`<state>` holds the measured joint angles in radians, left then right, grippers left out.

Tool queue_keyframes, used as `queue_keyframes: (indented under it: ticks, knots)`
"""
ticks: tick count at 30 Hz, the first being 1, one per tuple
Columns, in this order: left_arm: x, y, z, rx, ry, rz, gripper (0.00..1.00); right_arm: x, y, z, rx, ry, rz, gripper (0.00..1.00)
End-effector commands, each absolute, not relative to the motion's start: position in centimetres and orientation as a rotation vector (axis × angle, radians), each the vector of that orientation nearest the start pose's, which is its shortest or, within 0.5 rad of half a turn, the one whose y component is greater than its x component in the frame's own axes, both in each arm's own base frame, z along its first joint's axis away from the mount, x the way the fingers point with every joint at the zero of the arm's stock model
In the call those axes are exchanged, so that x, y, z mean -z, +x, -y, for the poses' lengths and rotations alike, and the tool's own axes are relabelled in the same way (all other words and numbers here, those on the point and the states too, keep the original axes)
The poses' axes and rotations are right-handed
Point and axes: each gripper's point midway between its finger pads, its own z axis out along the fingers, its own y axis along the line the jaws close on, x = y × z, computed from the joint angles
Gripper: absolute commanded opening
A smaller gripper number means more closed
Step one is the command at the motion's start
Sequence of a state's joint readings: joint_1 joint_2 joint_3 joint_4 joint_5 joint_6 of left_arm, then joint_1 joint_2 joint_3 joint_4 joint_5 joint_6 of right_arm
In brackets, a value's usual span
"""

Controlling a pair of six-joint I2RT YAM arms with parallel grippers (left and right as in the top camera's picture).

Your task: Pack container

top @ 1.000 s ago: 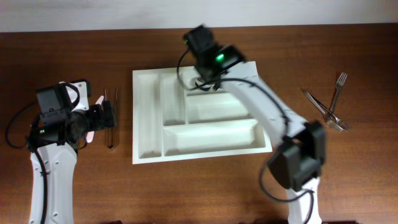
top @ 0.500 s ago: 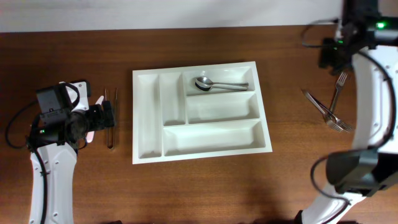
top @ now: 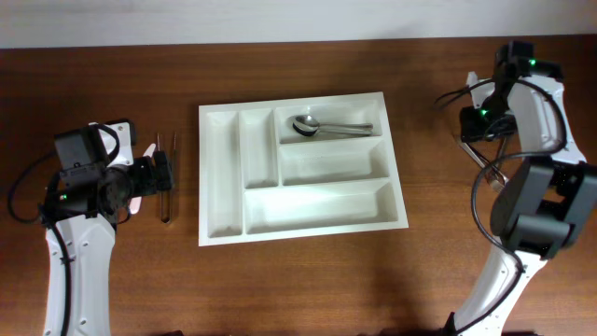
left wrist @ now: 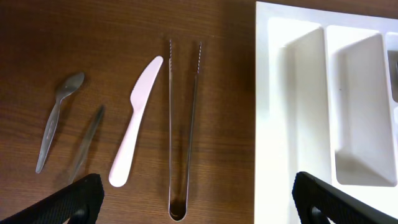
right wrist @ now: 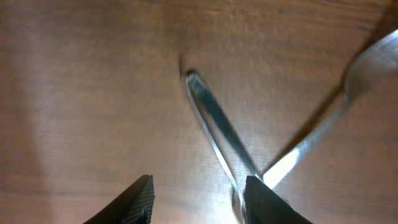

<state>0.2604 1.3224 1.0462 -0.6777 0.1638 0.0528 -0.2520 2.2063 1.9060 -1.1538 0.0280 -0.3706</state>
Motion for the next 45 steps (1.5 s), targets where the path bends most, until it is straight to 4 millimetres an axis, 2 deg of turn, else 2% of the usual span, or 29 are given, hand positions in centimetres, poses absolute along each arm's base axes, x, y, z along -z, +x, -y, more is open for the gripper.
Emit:
queue_keyframes:
  ticks: [1, 4, 5, 6, 8, 10, 14, 18, 26, 39, 45]
  knots:
    - [-16.8, 34.7, -6.6, 0.058, -0.181, -2.487, 0.99, -3.7, 44.7, 12.1, 0.101, -0.25, -3.054, 0.47]
    - [-16.8, 34.7, -6.6, 0.058, -0.181, -2.487, 0.99, -1.6, 45.5, 12.2, 0.094, -0.25, -3.054, 0.47]
    - [-16.8, 34.7, -6.6, 0.058, -0.181, -2.487, 0.99, -1.0, 45.6, 12.2, 0.088, -0.251, -3.056, 0.45]
    - [-16.8, 34.7, -6.6, 0.058, -0.181, -2.487, 0.99, -0.3, 45.6, 12.2, 0.084, -0.252, -3.063, 0.39]
    - [-16.8, 34.7, -6.6, 0.058, -0.181, -2.487, 0.99, 0.3, 45.6, 12.0, 0.065, -0.253, -3.068, 0.33]
    - [-16.8, 34.7, -6.6, 0.058, -0.181, -2.487, 0.99, 0.8, 45.7, 11.5, 0.018, -0.254, -3.065, 0.33]
    - [-16.8, 34.7, -6.6, 0.058, -0.181, -2.487, 0.99, 0.9, 46.0, 10.6, -0.057, -0.254, -3.048, 0.31]
    - [-16.8, 34.7, -6.6, 0.058, -0.181, -2.487, 0.99, 0.9, 45.8, 10.0, -0.101, -0.252, -3.051, 0.17]
    - [-16.8, 34.7, -6.6, 0.058, -0.181, -2.487, 0.99, 0.9, 45.0, 10.1, -0.099, -0.243, -3.087, 0.04]
    - [-16.8, 34.7, -6.6, 0.058, -0.181, -2.487, 0.99, 0.9, 43.4, 10.2, -0.087, -0.171, -3.162, 0.04]
    - [-16.8, 34.7, -6.6, 0.058, -0.181, -2.487, 0.99, 0.0, 43.3, 10.2, -0.087, -0.099, -3.167, 0.04]
